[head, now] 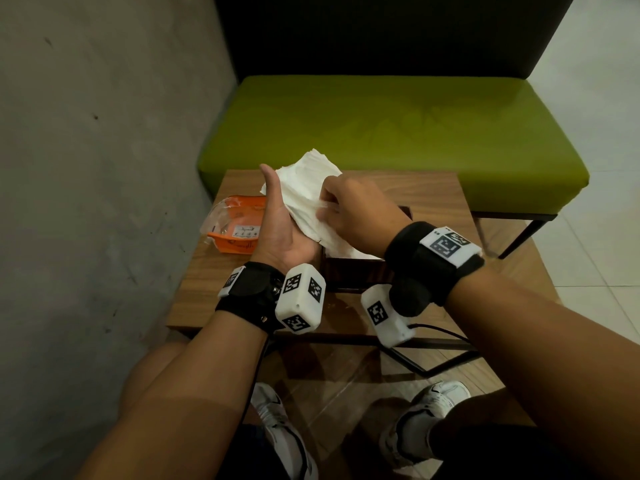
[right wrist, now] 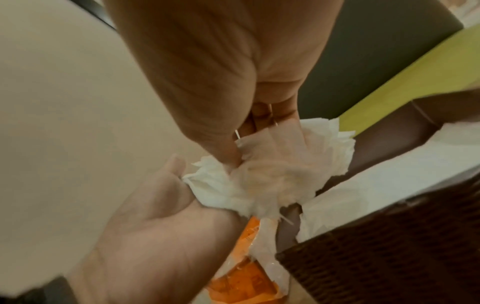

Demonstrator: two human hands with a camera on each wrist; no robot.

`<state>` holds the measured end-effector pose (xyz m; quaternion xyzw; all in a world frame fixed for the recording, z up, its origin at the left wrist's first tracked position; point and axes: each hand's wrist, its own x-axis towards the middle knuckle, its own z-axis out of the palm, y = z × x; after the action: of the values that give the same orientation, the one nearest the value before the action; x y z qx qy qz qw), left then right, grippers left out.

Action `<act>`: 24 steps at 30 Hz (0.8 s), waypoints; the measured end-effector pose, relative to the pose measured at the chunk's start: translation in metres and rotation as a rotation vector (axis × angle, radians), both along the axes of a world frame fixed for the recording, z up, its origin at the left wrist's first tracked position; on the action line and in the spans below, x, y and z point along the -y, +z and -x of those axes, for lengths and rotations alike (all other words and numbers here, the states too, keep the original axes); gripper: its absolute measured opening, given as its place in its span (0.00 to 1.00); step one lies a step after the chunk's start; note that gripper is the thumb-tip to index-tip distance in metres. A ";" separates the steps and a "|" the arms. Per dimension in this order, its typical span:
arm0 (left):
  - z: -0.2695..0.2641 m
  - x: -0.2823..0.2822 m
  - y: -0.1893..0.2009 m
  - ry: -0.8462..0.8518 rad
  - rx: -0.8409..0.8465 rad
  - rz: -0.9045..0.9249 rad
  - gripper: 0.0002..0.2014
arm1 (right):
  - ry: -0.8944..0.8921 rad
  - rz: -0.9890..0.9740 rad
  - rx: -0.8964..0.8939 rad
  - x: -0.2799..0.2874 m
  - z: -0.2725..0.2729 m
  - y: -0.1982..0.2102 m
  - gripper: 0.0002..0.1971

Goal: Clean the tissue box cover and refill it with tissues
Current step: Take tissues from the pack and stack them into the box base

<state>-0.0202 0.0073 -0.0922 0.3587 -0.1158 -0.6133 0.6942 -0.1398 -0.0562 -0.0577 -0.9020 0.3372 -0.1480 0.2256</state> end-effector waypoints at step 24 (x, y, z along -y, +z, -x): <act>0.003 -0.002 -0.004 0.048 -0.029 -0.008 0.48 | 0.088 0.217 0.101 -0.004 0.001 0.016 0.05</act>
<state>-0.0233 0.0097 -0.0963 0.3552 -0.0947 -0.6020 0.7088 -0.1403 -0.0526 -0.0420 -0.9264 0.2673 -0.2188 0.1498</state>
